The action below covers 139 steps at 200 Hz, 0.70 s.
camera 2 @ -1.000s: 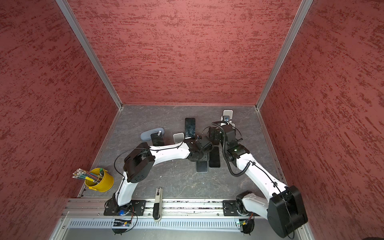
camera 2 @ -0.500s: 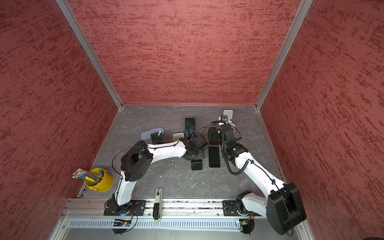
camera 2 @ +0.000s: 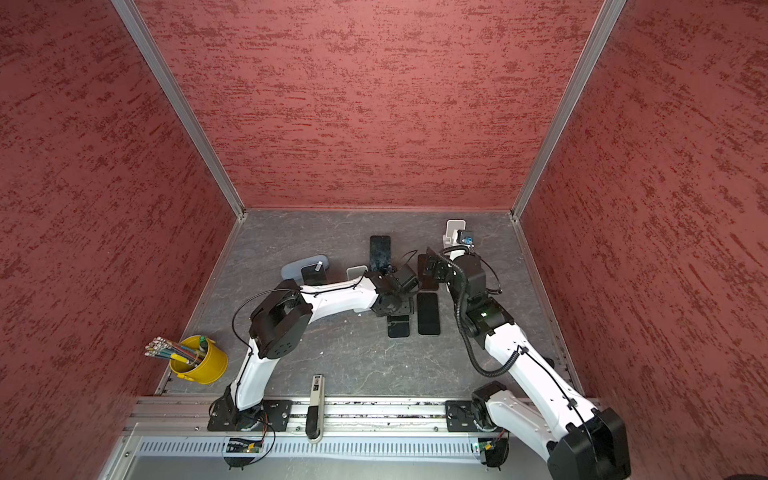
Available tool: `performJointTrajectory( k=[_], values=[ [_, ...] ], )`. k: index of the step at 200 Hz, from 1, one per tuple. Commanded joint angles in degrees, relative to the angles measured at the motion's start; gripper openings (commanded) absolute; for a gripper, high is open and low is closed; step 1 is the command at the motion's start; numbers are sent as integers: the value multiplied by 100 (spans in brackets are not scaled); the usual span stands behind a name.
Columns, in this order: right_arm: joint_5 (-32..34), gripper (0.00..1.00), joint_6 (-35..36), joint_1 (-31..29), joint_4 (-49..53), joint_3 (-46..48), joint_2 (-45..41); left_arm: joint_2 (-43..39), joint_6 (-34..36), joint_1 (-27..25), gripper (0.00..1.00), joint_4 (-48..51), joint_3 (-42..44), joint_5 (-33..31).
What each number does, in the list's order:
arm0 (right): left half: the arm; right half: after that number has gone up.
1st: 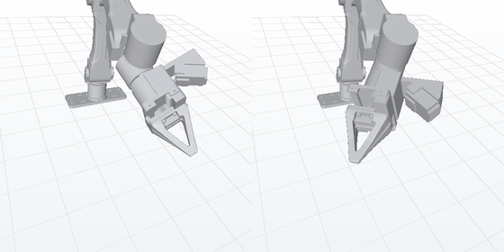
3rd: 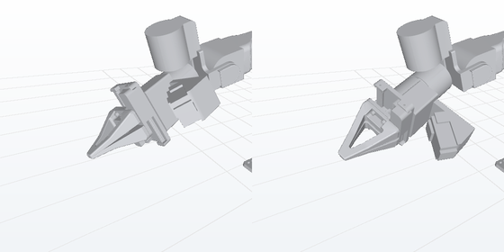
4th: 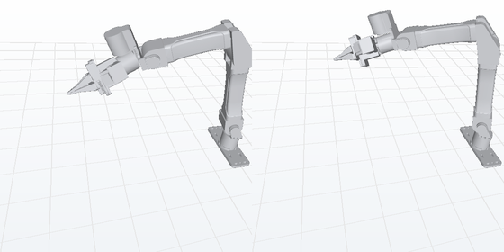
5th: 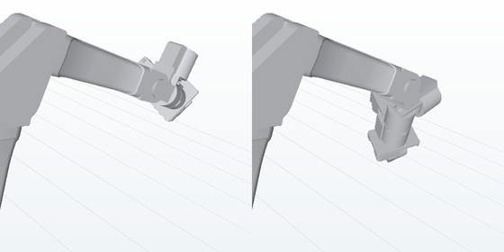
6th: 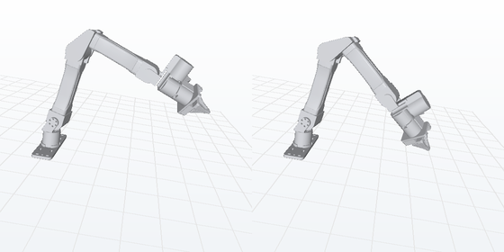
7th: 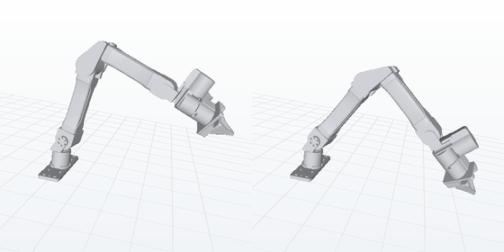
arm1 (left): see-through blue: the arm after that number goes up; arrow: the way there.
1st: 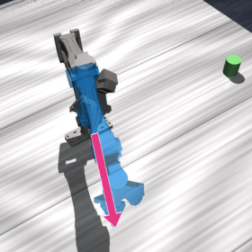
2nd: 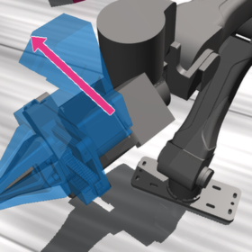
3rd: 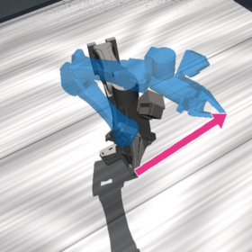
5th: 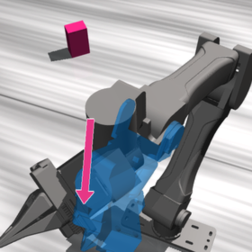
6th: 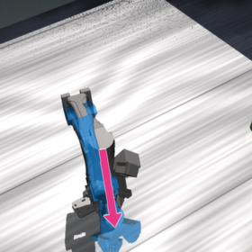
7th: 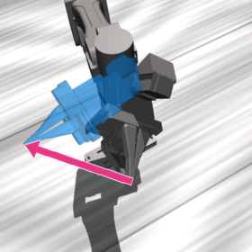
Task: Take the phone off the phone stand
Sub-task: 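Carry the held phone down beside the laid phones with the left gripper, then lay the phone flat on the table and open the left gripper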
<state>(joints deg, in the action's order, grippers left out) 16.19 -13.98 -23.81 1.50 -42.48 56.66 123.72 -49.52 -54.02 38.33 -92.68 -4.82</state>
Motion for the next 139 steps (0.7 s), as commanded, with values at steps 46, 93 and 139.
performJointTrajectory(
  k=[46, 93, 139],
  values=[
    [1, 99, -143, -39, -267, 69, 62, 324, 30, 93, 75, 289, -22, 296],
    [24, 99, -132, -38, -255, 79, 82, 354, 82, 89, 78, 306, -48, 211],
    [39, 99, -122, -40, -272, 91, 69, 399, 84, 82, 79, 281, -4, 172]
  ],
)
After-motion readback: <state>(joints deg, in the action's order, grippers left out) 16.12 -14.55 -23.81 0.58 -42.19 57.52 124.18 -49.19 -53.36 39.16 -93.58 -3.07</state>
